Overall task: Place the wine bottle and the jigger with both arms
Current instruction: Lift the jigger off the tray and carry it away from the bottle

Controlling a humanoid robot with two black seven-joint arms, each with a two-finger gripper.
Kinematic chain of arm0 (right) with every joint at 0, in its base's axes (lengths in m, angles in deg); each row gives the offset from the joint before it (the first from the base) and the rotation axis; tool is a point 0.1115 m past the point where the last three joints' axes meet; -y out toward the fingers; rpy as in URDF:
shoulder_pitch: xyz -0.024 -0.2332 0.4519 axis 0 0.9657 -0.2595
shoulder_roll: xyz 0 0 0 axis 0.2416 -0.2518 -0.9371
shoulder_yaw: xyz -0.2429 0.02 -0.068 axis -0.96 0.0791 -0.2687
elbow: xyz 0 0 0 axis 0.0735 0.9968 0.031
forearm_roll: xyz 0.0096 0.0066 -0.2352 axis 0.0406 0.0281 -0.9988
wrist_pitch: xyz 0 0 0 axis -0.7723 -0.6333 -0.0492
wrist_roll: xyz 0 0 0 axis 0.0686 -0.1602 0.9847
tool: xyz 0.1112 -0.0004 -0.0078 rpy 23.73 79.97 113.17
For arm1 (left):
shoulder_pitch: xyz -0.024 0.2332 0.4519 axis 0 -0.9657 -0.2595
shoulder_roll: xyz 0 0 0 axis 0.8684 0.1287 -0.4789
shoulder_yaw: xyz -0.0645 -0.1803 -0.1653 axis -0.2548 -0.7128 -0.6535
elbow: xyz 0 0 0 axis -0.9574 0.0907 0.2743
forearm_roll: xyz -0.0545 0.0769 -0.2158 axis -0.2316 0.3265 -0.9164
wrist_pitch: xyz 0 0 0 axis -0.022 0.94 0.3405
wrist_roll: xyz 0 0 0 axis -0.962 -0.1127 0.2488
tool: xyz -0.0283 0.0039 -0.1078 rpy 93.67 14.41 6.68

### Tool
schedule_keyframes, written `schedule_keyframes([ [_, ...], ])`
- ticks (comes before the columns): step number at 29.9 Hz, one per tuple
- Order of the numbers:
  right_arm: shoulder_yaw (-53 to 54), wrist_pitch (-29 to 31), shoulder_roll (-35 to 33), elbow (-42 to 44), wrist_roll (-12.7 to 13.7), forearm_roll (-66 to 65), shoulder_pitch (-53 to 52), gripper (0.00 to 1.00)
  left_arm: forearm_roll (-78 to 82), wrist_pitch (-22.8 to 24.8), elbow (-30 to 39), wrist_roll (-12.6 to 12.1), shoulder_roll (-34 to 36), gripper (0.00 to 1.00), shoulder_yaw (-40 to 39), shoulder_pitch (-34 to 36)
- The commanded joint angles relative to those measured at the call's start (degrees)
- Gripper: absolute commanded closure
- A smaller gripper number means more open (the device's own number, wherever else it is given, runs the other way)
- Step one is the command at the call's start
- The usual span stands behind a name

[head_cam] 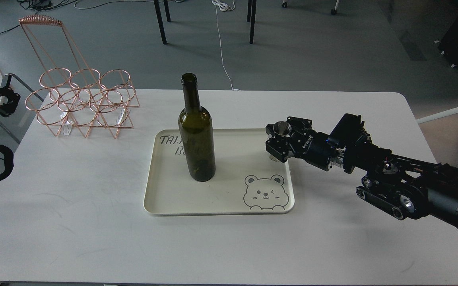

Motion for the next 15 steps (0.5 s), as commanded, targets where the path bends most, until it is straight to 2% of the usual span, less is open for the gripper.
schedule_keyframes([
  [1,2.3,0.0,-4.6,-2.2,0.0,2.4,0.2,0.95,0.0,0.0,0.1,0.0,0.0,0.01,-0.1,0.0],
  [6,4.8,0.0,-10.7,-2.4,0.0,5.3,1.8,0.95,-0.1,0.0,0.2,0.0,-0.1,0.01,-0.1,0.0],
  [15,4.6,0.0,-13.5,-0.2,0.0,12.5,9.2,0.95,0.0,0.0,0.3,0.0,-0.4,0.01,0.0,0.0],
])
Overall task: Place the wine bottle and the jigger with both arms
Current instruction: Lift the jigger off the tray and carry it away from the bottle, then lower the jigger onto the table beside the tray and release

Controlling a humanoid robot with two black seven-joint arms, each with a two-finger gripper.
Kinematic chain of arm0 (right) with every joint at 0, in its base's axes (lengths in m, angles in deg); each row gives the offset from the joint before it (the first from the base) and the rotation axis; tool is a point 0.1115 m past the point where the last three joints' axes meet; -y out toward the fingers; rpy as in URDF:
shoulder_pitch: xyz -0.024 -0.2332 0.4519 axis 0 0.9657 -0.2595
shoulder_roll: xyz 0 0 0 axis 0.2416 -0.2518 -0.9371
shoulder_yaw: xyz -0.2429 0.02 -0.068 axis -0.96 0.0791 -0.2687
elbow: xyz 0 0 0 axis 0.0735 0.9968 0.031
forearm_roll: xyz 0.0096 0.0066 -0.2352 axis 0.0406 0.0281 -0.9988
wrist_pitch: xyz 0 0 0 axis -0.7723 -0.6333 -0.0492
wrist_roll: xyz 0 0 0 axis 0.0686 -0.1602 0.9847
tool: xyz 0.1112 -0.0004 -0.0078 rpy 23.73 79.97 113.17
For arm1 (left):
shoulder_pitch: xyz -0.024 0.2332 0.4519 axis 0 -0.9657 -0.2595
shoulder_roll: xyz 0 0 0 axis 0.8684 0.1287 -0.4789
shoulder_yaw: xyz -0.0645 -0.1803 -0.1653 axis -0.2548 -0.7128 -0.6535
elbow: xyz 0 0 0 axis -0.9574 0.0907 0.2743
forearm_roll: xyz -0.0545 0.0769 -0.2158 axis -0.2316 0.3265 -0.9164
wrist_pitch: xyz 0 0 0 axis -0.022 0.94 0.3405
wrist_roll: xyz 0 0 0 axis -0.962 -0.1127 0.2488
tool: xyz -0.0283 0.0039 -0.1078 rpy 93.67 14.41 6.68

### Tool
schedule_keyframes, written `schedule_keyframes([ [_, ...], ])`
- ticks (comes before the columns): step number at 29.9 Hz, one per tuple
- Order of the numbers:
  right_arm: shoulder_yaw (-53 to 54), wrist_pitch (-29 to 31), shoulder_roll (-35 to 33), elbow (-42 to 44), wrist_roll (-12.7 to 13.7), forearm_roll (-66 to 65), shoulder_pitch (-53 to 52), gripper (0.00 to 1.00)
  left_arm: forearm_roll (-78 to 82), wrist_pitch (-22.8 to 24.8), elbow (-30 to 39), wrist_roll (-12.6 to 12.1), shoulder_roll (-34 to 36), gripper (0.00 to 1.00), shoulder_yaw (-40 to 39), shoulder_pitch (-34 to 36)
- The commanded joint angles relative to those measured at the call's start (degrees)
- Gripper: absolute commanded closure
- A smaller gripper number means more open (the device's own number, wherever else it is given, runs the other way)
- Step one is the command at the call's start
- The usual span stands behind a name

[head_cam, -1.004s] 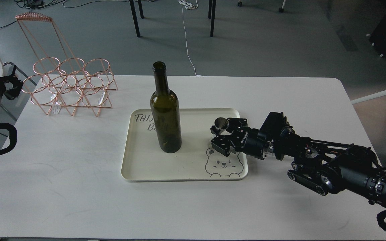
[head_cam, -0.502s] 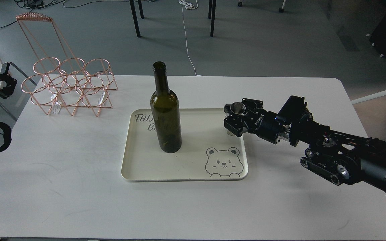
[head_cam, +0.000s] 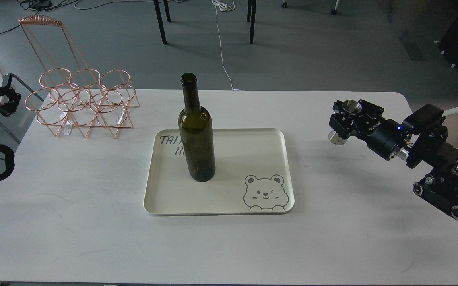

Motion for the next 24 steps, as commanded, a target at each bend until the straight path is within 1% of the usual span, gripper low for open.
schedule_keyframes([
  [1,0.0,0.0,-0.4,1.7,0.0,1.2,2.4,0.95,0.2,0.0,0.0,0.0,-0.2,0.01,0.1,0.0],
  [6,0.1,0.0,0.2,3.6,0.0,2.0,3.7,0.95,0.2,0.0,0.1,0.0,-0.3,0.01,0.1,0.1],
  [16,-0.3,0.0,0.4,3.6,0.0,3.5,5.0,0.93,0.2,0.0,0.1,0.0,-0.2,0.01,0.3,0.0],
  [18,-0.4,0.0,0.4,3.6,0.0,3.5,5.1,0.85,0.2,0.0,0.1,0.0,-0.1,0.01,0.3,0.0],
  [22,-0.4,0.0,0.4,3.6,0.0,3.6,5.8,0.85,0.2,0.0,0.1,0.0,-0.1,0.01,0.2,0.1],
  [24,-0.4,0.0,0.4,3.6,0.0,3.6,5.8,0.83,0.2,0.0,0.1,0.0,-0.1,0.01,0.2,0.1],
])
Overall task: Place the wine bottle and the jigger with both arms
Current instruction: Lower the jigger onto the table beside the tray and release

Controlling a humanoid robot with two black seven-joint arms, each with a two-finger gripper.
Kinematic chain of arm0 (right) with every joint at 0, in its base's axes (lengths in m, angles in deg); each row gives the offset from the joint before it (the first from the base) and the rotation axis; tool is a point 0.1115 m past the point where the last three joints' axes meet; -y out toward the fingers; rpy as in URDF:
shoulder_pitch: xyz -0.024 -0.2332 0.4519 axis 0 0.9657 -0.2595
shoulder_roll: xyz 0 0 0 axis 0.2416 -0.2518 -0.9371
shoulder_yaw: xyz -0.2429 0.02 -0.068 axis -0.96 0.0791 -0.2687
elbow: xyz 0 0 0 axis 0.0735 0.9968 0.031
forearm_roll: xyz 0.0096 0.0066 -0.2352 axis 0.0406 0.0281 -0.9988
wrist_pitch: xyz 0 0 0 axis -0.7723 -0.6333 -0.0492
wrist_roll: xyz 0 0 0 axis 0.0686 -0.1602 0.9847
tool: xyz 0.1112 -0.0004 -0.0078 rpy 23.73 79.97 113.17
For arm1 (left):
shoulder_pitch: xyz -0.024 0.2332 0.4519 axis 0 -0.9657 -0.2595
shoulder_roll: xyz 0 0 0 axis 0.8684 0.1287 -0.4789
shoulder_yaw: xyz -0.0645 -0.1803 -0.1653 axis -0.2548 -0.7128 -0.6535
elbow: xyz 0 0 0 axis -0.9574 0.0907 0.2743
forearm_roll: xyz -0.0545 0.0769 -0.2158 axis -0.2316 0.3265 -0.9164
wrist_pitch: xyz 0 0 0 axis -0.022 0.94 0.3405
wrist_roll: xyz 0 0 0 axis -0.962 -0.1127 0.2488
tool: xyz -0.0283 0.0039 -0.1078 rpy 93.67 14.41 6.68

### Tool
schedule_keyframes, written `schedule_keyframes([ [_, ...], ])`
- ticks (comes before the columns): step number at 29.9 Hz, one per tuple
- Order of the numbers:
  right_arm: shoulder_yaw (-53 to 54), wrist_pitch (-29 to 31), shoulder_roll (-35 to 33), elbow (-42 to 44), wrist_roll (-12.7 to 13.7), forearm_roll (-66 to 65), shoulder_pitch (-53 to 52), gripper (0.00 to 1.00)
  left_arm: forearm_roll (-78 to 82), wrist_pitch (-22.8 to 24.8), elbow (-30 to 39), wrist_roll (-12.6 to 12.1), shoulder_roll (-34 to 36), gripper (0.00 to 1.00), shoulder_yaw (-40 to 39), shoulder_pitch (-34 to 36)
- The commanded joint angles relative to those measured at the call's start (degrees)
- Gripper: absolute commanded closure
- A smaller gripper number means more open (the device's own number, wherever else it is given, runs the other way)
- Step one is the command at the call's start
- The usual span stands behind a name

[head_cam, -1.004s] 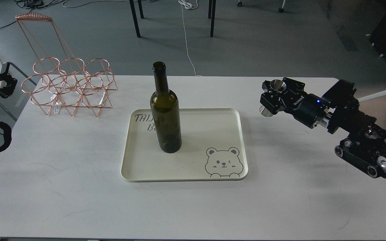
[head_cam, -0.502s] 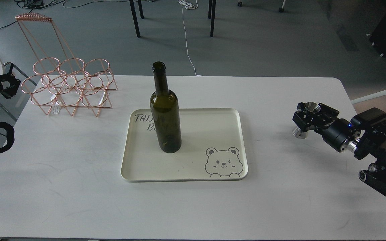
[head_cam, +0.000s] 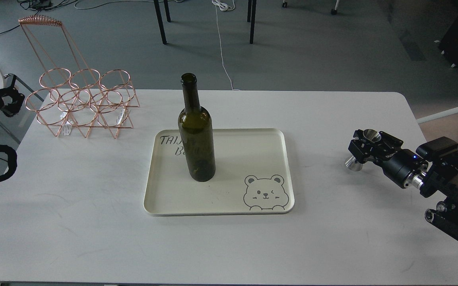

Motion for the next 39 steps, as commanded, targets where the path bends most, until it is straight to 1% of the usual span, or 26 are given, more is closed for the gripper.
schedule_keyframes([
  [1,-0.1,0.0,-0.1,-0.1,0.0,0.0,0.2,0.80,0.0,0.0,0.0,0.0,0.0,0.01,-0.1,0.0],
  [2,-0.1,0.0,-0.1,-0.1,0.0,0.0,0.5,0.78,0.0,0.0,0.0,0.0,0.0,0.02,-0.1,0.0],
  [10,0.0,0.0,-0.1,-0.2,0.0,0.0,0.8,0.72,0.0,0.0,0.0,0.0,0.0,0.01,-0.1,0.0],
  [11,0.0,0.0,-0.1,-0.3,0.0,0.0,0.8,0.70,0.0,0.0,0.0,0.0,0.1,0.01,-0.2,0.0],
  [14,-0.2,0.0,-0.5,-0.4,0.0,-0.1,0.9,0.57,0.0,0.0,0.0,0.0,0.1,0.01,-0.2,0.1],
  [15,-0.2,0.0,-0.6,-0.5,0.0,-0.1,0.9,0.55,0.0,0.0,0.0,0.0,0.0,0.01,-0.2,0.1],
  [21,-0.3,0.0,-1.0,-1.0,0.0,0.0,1.1,0.48,-0.1,0.0,0.0,0.0,-0.1,0.01,-0.2,0.0],
  [23,-0.5,0.0,-2.0,-1.6,0.0,0.0,1.4,0.44,-0.1,0.0,0.0,0.0,-0.1,0.01,-0.3,0.1],
  [25,-0.5,0.0,-3.5,-3.7,0.0,0.1,1.9,0.40,-0.1,0.0,0.0,0.0,0.0,0.01,-0.3,0.1],
  [28,-0.5,0.0,-7.1,-8.2,0.0,0.1,2.9,0.31,-0.1,0.0,0.0,0.0,0.1,0.01,-0.3,0.5],
  [30,-0.5,0.0,-10.1,-11.6,0.0,0.1,3.6,0.23,-0.1,0.0,0.0,0.0,0.1,0.01,-0.3,0.8],
  [33,-0.3,0.0,-12.4,-14.0,0.0,0.1,4.2,0.22,-0.1,0.0,0.0,0.0,0.0,0.01,-0.3,0.9],
  [39,0.6,0.0,-15.9,-15.5,0.0,0.4,4.2,0.21,-0.1,0.0,0.0,0.0,0.0,0.01,-0.3,0.9],
])
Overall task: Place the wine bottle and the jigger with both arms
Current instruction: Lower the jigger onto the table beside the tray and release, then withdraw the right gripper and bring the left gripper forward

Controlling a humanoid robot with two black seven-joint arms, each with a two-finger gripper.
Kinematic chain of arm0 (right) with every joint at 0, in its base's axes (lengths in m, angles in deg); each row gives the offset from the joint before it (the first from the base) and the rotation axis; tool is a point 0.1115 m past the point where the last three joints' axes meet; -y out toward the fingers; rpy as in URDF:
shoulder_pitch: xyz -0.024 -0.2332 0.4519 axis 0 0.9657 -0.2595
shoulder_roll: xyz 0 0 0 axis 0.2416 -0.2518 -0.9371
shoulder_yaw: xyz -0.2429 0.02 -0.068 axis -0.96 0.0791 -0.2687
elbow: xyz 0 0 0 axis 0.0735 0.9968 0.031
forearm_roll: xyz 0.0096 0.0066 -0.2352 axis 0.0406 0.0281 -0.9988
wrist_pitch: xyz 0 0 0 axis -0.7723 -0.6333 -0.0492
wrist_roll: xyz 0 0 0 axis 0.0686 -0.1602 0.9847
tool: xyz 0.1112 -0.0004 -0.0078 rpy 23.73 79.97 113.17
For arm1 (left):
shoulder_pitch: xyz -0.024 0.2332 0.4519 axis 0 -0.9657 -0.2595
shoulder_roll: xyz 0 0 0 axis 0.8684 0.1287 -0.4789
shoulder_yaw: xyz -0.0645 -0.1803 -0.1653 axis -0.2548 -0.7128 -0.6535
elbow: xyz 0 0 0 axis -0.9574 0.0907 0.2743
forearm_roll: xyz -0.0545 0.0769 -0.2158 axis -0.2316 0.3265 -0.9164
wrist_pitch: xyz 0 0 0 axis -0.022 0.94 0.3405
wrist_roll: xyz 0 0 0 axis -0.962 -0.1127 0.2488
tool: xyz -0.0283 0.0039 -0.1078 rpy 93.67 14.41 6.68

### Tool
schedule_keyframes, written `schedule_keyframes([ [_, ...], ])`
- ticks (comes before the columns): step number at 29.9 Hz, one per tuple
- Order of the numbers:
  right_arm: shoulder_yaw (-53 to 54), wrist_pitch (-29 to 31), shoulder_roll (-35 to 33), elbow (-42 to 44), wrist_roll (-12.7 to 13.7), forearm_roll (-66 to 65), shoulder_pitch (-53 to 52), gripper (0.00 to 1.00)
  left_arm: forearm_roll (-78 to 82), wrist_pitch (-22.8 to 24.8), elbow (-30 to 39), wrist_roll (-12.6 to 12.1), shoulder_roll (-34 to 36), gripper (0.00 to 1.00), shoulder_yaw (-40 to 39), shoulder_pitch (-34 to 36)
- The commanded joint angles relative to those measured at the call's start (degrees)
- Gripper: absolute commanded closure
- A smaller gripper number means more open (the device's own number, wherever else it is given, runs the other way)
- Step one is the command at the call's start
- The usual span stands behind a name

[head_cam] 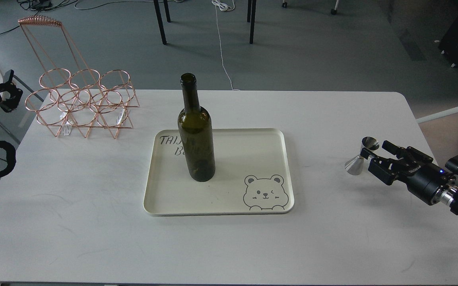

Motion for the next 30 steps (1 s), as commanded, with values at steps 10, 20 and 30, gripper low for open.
schedule_keyframes([
  [10,4.7,0.0,-3.7,-6.6,0.0,11.0,-7.1,0.07,0.1,0.0,0.1,-0.6,0.4,0.01,0.2,0.2],
  [20,5.1,4.9,0.5,-0.5,0.0,35.3,-22.3,0.06,0.2,0.0,6.9,-0.7,4.0,0.02,0.4,0.3],
  [30,14.4,18.5,7.5,8.3,0.0,61.9,-23.4,0.05,0.3,0.0,21.6,-2.9,14.7,0.02,1.0,-0.2],
])
